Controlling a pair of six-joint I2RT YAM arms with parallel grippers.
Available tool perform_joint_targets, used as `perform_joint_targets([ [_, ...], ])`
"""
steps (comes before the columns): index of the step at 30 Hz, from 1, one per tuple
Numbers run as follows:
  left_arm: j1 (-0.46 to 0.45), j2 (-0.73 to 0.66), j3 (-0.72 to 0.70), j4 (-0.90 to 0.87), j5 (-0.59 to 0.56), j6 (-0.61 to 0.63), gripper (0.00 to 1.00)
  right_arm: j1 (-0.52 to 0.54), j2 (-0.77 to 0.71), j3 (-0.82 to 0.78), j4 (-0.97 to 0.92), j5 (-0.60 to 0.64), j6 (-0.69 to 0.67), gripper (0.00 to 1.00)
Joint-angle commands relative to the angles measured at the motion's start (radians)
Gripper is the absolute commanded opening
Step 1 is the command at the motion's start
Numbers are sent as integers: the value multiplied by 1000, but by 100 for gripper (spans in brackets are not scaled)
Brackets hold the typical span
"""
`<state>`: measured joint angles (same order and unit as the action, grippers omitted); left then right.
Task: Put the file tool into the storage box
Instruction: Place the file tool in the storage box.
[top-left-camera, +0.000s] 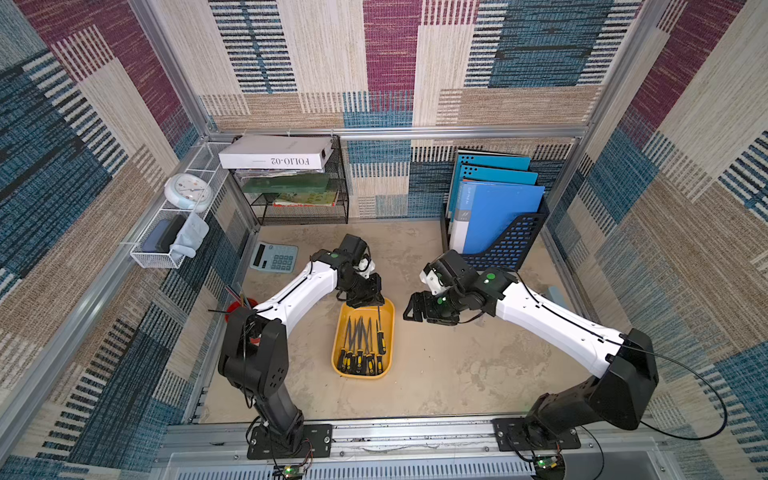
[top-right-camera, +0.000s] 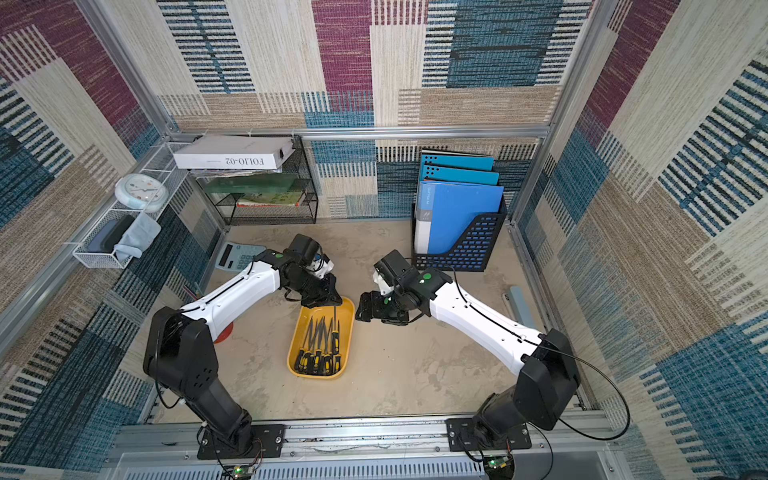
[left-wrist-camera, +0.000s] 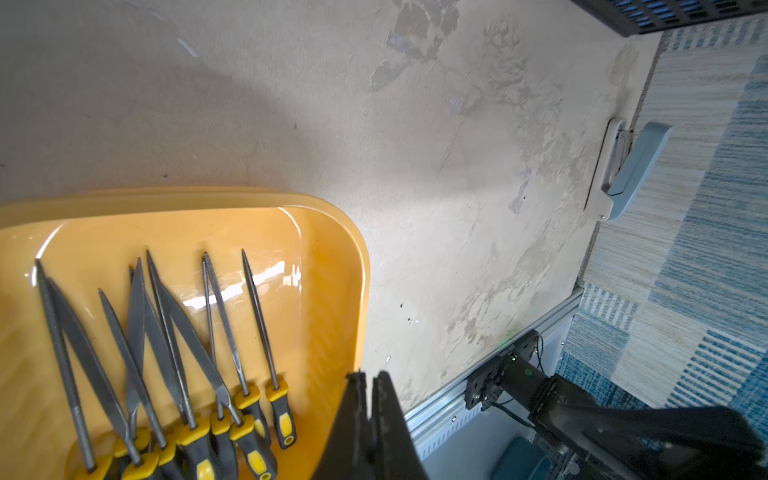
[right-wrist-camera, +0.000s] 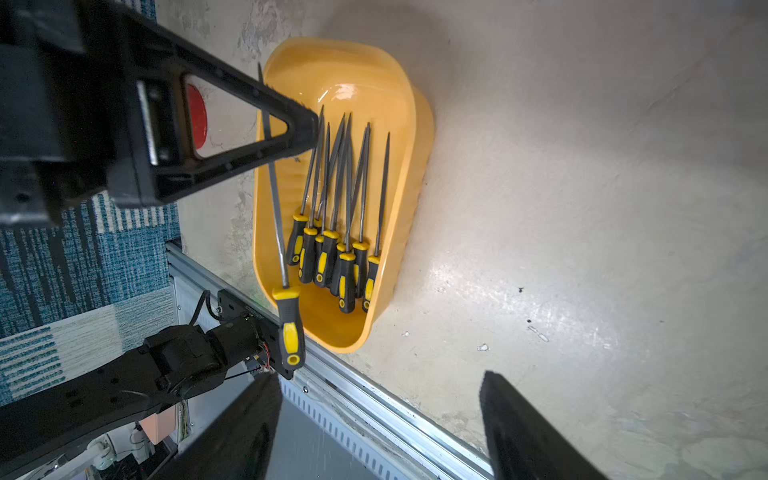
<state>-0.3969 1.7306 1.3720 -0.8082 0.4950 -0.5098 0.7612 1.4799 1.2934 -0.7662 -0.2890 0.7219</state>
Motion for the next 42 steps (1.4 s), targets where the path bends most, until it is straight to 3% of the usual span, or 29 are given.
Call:
perform_joint_targets([
  [1,1,24,-15,-10,-34,55,0,-10,-12,-6,-22,7,-24,81],
  [24,-74,97,-155,98,-159,66,0,-26,-6,-92,15,19,-72,80],
  [38,-82,24,-124,15,-195,62,33,-67,-20,-102,11,26,-112,80],
  [42,-76,-82,-68,-27,-212,40,42,-90,-77,-60,-7,130,-144,81],
])
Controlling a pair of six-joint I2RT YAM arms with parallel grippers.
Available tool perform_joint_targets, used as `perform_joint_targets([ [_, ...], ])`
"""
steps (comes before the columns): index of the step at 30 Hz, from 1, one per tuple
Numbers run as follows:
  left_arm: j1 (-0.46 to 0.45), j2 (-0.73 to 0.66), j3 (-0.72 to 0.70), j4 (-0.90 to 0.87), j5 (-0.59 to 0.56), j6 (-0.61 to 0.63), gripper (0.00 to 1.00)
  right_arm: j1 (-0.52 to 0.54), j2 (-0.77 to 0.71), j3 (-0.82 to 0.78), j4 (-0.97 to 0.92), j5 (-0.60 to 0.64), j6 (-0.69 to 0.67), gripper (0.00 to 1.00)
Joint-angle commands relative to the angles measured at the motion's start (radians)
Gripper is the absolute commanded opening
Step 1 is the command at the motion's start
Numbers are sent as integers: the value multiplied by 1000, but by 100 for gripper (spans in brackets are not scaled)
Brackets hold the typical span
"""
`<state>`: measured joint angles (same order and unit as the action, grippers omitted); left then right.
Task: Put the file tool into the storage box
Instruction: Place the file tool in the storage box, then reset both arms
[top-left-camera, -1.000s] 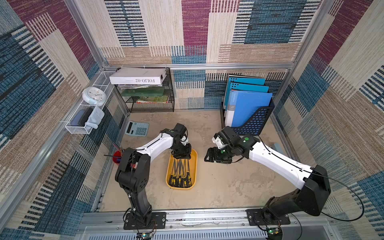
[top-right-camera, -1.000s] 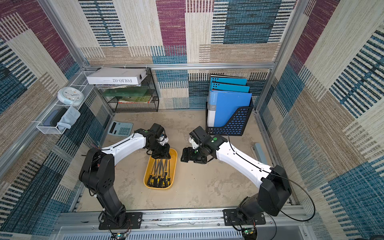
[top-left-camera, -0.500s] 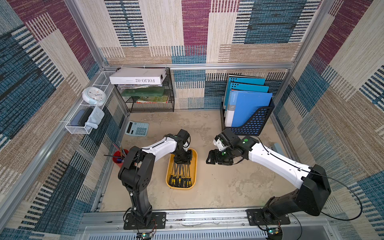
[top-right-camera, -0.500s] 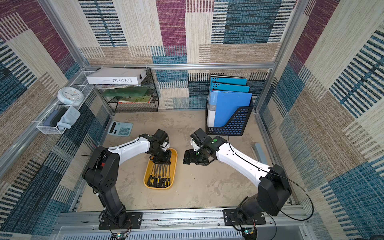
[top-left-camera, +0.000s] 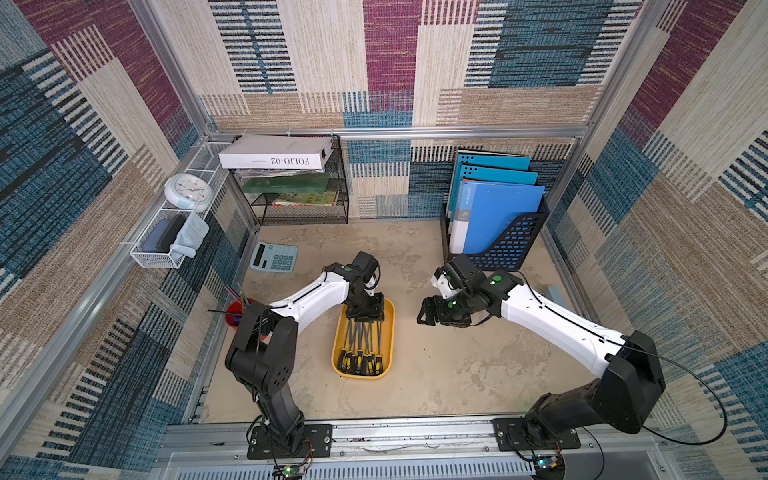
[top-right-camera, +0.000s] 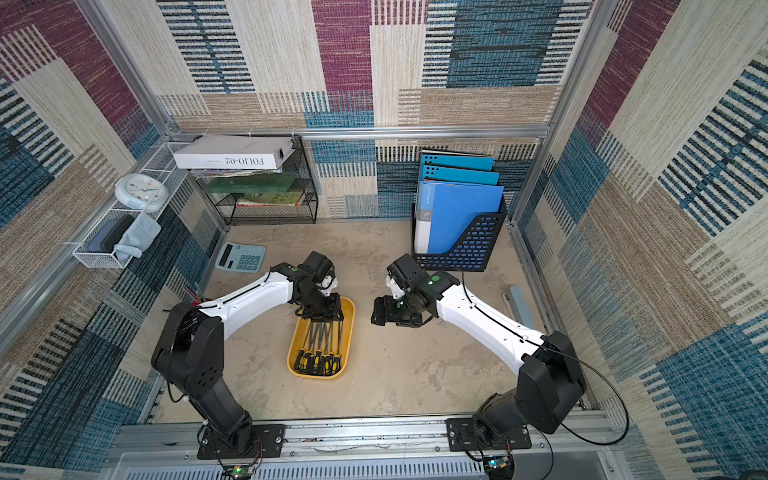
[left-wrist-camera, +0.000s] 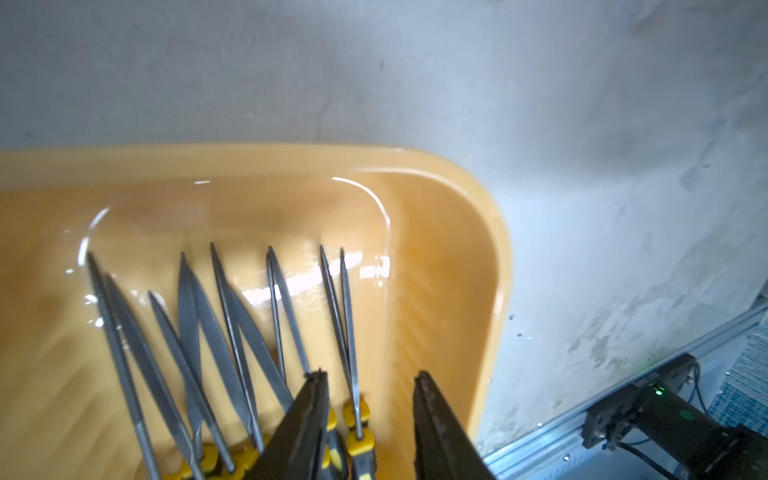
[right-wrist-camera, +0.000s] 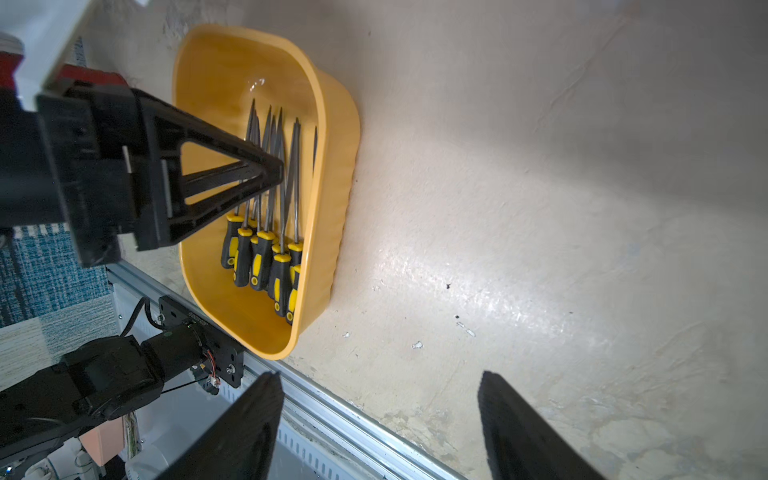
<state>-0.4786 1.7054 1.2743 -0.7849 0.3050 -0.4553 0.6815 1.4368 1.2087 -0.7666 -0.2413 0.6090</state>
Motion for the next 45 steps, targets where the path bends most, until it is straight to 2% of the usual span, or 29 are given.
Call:
perform_joint_targets([
  [1,7,-88,43,-51,-18,-21,42,-14,-53,35,-9,135,-23,81],
  [4,13,-200,104,-49,-53,-26,48,-36,-138,44,31,311,-66,83],
  [7,29,-334,128,-8,-118,-50,59,-61,-224,25,72,504,-109,96],
  [8,38,-382,126,10,-155,-68,66,-72,-256,-2,102,557,-132,100],
  [10,45,-468,106,48,-230,-81,80,-104,-314,-73,187,595,-192,100],
  [11,51,-507,97,60,-262,-82,93,-118,-333,-104,227,597,-219,100],
  [12,60,-543,90,61,-294,-81,99,-135,-347,-138,262,610,-245,100],
  [16,86,-653,36,58,-443,-72,99,-208,-363,-231,365,719,-292,100],
  [19,132,-735,-47,56,-587,-72,99,-282,-395,-333,520,744,-332,99],
  [23,198,-881,-257,159,-821,-30,99,-365,-442,-483,714,794,-358,99],
  [25,221,-943,-381,246,-890,4,99,-403,-451,-576,802,822,-373,99],
  [26,235,-965,-439,291,-885,24,99,-424,-449,-611,822,816,-380,99],
  [29,244,-962,-568,419,-847,76,99,-474,-451,-682,858,821,-386,100],
  [31,244,-945,-633,507,-880,79,99,-489,-481,-747,926,829,-389,100],
  [33,245,-923,-703,627,-884,155,99,-503,-524,-819,1026,806,-430,99],
  [35,250,-892,-742,705,-979,205,99,-516,-543,-883,1164,811,-459,100],
  [37,274,-857,-782,819,-935,298,99,-535,-515,-933,1274,796,-500,99],
  [40,316,-757,-833,990,-860,324,99,-567,-426,-960,1379,761,-530,100],
  [45,336,-509,-823,1122,-853,309,99,-592,-332,-977,1548,666,-592,100],
])
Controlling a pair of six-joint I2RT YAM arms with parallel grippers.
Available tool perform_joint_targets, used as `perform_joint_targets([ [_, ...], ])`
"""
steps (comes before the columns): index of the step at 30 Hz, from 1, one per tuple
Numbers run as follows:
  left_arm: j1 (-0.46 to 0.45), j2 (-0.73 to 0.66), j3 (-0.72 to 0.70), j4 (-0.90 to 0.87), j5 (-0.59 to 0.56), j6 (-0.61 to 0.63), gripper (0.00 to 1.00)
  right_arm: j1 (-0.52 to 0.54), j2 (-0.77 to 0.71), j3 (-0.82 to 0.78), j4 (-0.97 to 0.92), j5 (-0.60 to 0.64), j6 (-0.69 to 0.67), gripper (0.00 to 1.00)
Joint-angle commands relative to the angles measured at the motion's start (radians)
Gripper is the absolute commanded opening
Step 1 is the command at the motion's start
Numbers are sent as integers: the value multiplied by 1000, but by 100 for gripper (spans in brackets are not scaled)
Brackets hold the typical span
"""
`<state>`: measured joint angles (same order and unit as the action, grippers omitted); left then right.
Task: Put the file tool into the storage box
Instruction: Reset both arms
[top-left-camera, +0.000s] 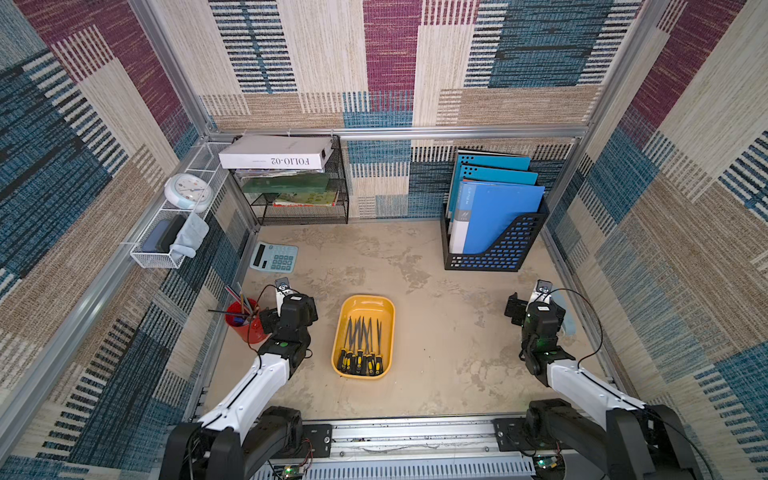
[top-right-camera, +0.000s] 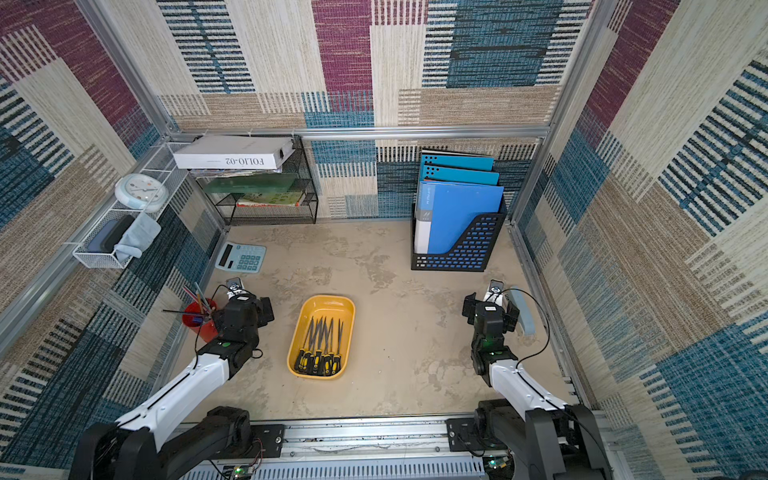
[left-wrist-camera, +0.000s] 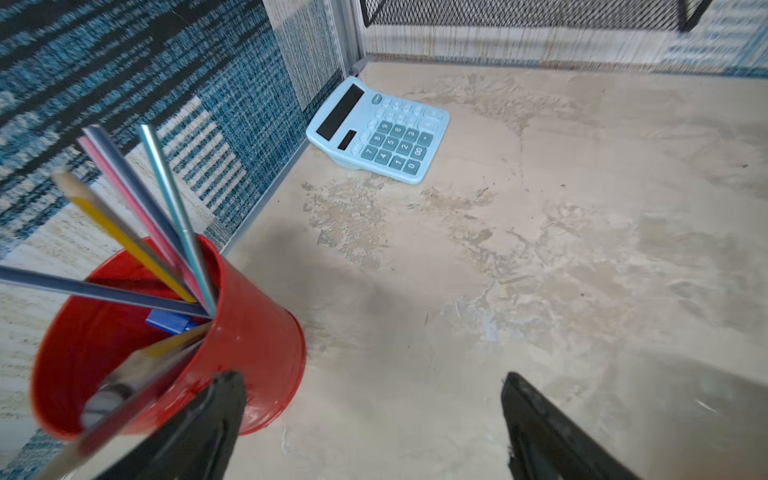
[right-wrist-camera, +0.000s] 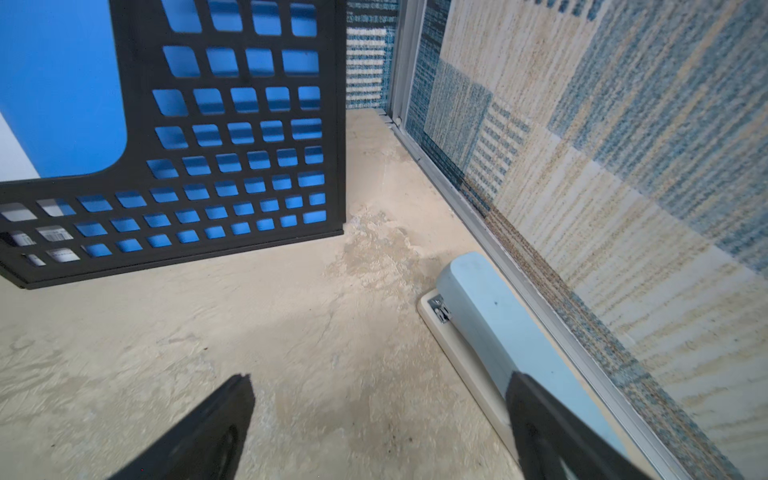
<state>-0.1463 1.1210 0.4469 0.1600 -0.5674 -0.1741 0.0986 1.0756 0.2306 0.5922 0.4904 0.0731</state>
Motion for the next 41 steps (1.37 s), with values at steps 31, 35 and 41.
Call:
perform_joint_targets([
  [31,88,391,36,478,170,76,99,-102,442,16,625,-316,-42,99],
  [35,88,392,39,474,167,76,99,-101,446,24,616,-316,-39,99],
  [41,87,393,39,473,167,76,99,-102,442,16,624,-316,-40,99],
])
